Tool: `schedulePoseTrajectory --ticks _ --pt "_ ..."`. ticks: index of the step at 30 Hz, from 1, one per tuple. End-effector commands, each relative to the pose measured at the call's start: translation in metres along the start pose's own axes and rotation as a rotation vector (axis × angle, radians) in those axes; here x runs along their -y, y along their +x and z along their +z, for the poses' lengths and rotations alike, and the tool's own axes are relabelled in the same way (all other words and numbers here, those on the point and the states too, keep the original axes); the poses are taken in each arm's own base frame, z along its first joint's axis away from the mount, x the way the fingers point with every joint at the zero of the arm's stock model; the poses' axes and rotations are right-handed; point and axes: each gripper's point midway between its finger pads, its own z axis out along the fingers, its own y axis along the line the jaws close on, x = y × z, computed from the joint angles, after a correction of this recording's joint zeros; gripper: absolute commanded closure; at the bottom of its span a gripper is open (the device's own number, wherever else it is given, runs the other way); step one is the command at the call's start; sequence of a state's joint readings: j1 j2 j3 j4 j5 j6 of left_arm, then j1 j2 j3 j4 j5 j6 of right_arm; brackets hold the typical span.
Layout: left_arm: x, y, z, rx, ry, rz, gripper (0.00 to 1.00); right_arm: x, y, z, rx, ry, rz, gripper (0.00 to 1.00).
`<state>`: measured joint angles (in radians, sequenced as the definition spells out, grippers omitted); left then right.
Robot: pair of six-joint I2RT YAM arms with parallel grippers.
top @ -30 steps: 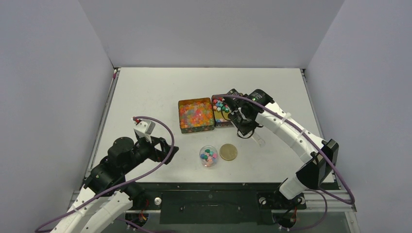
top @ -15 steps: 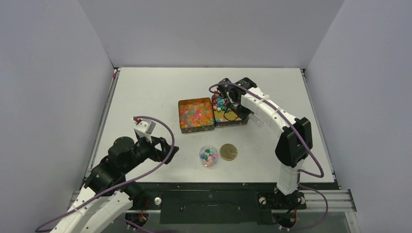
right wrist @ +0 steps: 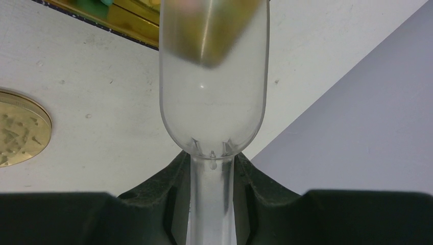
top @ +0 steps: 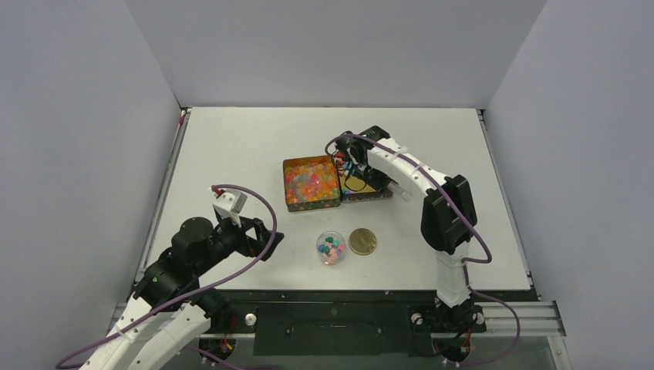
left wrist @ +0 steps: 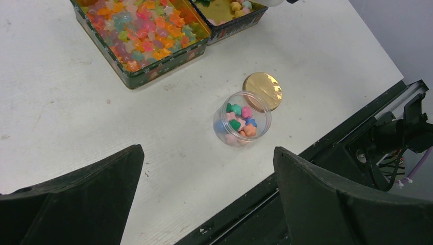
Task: Pack the candies
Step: Scoop the fake candies from the storage box.
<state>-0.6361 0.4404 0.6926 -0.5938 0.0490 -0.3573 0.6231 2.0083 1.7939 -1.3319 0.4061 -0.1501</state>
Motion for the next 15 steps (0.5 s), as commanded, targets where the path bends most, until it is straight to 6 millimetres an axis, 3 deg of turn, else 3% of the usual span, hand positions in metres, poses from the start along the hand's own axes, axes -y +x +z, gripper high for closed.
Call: schedulePoseTrajectory --ticks 1,15 --pt "0.004 -0.010 0.001 0.039 0.017 0.013 0.04 0.012 -0.005 -0.008 -0.007 0.073 -0.033 1.00" --pt "0.004 -0.009 0.001 0.035 0.017 0.013 0.04 0.014 -0.022 0.009 -0.051 0.131 -0.068 1.00"
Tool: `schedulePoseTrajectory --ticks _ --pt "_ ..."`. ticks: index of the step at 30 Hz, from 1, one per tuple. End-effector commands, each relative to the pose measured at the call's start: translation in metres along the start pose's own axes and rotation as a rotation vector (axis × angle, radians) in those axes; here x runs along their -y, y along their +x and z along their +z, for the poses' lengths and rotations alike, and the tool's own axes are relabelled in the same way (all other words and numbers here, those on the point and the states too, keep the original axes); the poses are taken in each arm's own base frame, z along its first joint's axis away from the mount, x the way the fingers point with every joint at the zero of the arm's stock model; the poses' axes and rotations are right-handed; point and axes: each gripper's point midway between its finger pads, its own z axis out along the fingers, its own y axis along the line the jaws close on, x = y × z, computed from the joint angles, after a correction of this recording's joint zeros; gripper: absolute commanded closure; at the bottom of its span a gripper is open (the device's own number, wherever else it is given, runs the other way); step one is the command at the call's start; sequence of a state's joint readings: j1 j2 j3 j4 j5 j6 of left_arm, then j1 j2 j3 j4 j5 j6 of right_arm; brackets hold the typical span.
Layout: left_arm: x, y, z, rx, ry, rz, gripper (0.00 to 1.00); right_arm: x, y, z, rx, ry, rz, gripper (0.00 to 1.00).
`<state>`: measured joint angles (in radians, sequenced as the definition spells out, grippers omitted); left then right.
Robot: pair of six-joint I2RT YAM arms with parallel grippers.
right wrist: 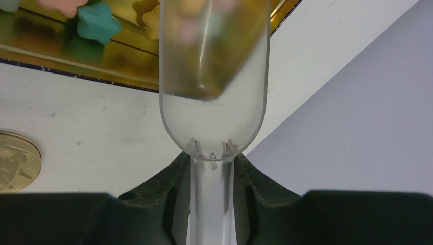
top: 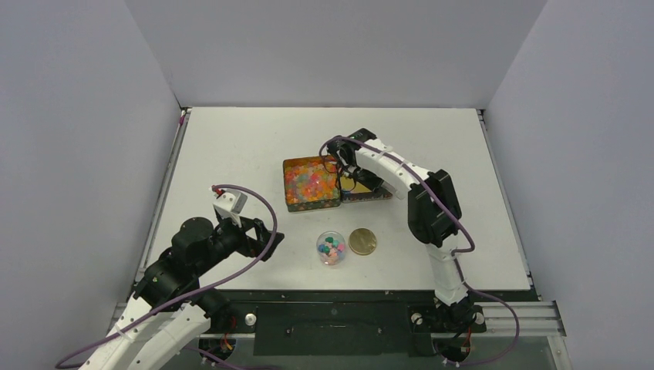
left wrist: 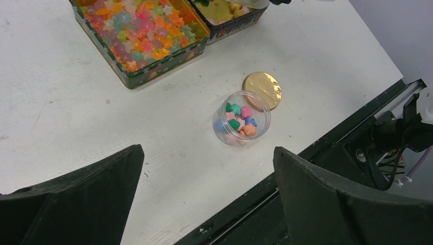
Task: Pack the candies
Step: Scoop the fake candies from the storage box.
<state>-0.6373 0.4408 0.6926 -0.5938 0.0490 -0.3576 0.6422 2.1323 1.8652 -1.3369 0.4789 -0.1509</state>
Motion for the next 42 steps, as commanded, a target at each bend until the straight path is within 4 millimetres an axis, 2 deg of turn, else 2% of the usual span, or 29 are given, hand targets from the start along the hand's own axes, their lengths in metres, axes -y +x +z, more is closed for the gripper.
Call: schedulePoseTrajectory --ticks 1,14,26,42 --pt "0.004 -0.010 0.001 0.035 0.016 0.013 0.04 0.016 -0.004 -0.007 -0.002 0.065 -0.024 1.00" --pt "0.004 -0.009 0.002 0.030 0.013 0.013 0.04 -0.001 -0.031 0.009 -0.001 0.029 -0.073 1.00" --pt "0.002 -0.007 0.005 0.016 0.004 0.012 0.04 -0.014 -0.075 0.019 0.070 -0.001 -0.074 1.00" --pt "0.001 -0.006 0.007 0.006 0.006 0.008 0.04 -0.008 -0.129 0.029 0.299 -0.086 0.195 1.00"
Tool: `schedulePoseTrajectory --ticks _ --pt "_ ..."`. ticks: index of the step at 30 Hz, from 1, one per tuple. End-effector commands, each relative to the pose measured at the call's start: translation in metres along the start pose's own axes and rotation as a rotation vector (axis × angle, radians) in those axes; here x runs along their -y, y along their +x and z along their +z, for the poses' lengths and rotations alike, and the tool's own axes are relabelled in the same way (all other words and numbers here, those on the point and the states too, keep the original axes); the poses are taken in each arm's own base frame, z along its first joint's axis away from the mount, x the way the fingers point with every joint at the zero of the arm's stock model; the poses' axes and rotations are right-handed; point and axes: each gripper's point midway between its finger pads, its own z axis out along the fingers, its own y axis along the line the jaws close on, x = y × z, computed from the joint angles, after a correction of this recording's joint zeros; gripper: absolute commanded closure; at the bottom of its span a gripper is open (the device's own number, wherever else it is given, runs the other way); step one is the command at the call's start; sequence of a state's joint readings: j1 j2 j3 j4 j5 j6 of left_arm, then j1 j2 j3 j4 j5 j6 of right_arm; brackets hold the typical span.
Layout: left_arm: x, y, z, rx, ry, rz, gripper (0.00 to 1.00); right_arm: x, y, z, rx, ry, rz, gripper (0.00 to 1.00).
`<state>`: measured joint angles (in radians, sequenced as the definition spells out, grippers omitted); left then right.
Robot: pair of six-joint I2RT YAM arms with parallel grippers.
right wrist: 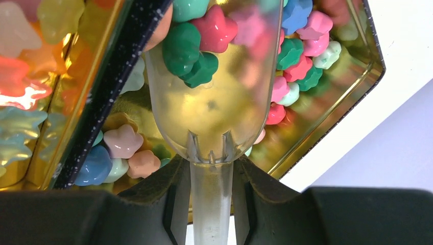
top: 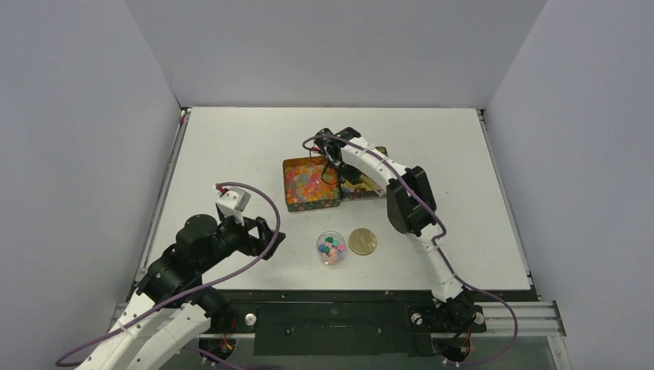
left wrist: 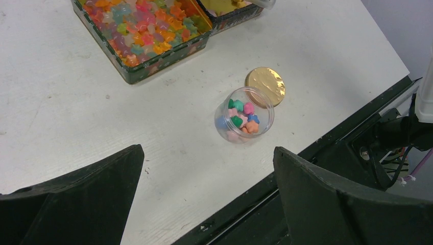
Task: Pack the candies
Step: Scoop the fake candies from the storage box.
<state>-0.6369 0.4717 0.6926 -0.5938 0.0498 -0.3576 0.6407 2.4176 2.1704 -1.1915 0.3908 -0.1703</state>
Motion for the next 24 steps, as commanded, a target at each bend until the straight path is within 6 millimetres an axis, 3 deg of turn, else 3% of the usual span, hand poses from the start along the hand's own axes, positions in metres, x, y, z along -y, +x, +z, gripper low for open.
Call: schedulePoseTrajectory --ticks 1,8,14,24 --pt "0.003 -0.011 0.002 0.036 0.016 0.009 0.04 0.010 -0.032 -0.006 0.166 -0.026 0.143 1.00" --pt "0.002 -0.011 0.003 0.031 0.015 0.006 0.04 0.012 -0.043 -0.015 0.286 -0.056 0.229 1.00" --pt "0.003 -0.010 0.004 0.029 0.018 0.007 0.04 0.016 -0.032 -0.024 0.321 -0.050 0.266 1.00" --pt "0.003 -0.009 0.005 0.022 0.021 0.006 0.04 0.013 -0.005 -0.020 0.331 -0.046 0.312 1.00"
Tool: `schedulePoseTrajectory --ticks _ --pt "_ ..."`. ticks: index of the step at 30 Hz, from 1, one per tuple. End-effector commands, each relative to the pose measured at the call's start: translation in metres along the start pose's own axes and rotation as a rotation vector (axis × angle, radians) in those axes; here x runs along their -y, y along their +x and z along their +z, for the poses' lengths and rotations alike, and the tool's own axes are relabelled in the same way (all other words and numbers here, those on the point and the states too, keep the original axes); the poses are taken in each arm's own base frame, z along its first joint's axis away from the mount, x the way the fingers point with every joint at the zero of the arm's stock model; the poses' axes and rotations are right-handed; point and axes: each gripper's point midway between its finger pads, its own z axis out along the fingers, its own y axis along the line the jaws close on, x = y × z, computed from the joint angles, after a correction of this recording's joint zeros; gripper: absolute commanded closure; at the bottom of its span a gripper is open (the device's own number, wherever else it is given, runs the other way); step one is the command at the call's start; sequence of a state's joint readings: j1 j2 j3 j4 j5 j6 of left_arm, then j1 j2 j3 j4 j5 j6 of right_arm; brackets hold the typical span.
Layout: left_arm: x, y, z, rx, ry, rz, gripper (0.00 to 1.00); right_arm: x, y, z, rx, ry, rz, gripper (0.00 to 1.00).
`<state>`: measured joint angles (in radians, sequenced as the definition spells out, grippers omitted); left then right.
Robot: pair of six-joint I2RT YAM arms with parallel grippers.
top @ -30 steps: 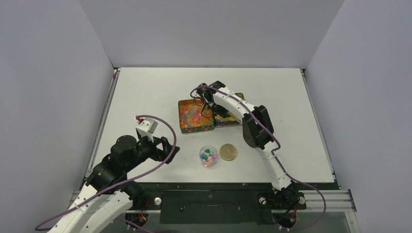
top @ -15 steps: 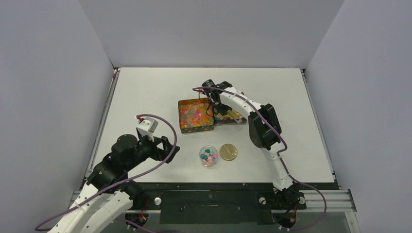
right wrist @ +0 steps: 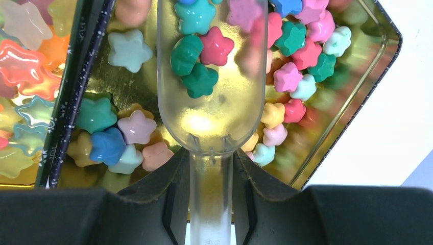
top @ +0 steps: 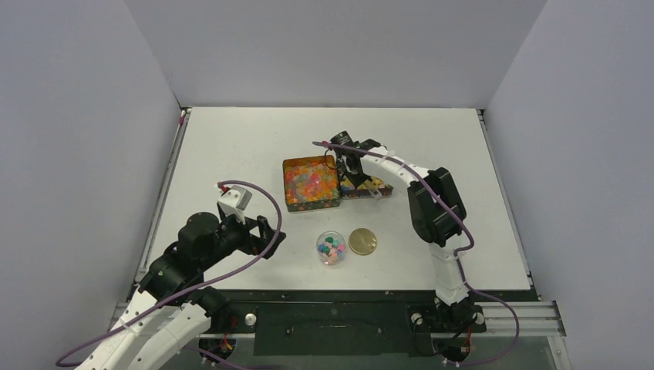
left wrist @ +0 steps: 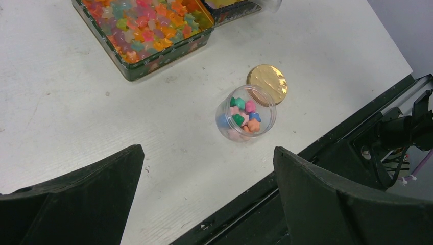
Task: Pack the candies
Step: Scoop the fake candies from the storage box.
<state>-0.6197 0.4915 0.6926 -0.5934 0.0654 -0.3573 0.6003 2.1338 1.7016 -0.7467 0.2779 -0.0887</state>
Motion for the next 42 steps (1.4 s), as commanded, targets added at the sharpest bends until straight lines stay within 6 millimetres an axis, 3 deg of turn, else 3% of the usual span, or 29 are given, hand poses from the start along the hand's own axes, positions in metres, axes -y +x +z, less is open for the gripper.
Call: schedulePoseTrajectory --ticks 1,18,28,36,42 --pt "0.005 -0.012 0.001 0.040 0.028 0.013 0.04 0.012 -0.011 -0.018 0.097 0.014 0.085 1.00" --pt "0.003 -0.011 0.003 0.034 0.017 0.012 0.04 0.024 0.013 -0.051 0.178 0.038 0.109 1.00" --pt "0.004 -0.012 0.002 0.039 0.017 0.012 0.04 0.031 0.031 -0.097 0.273 0.041 0.153 1.00" --pt "0.004 -0.012 0.002 0.039 0.019 0.014 0.04 0.016 0.051 -0.137 0.345 0.012 0.132 1.00" --pt "0.005 -0.012 0.002 0.041 0.023 0.014 0.04 -0.008 0.066 -0.165 0.372 -0.013 0.067 1.00"
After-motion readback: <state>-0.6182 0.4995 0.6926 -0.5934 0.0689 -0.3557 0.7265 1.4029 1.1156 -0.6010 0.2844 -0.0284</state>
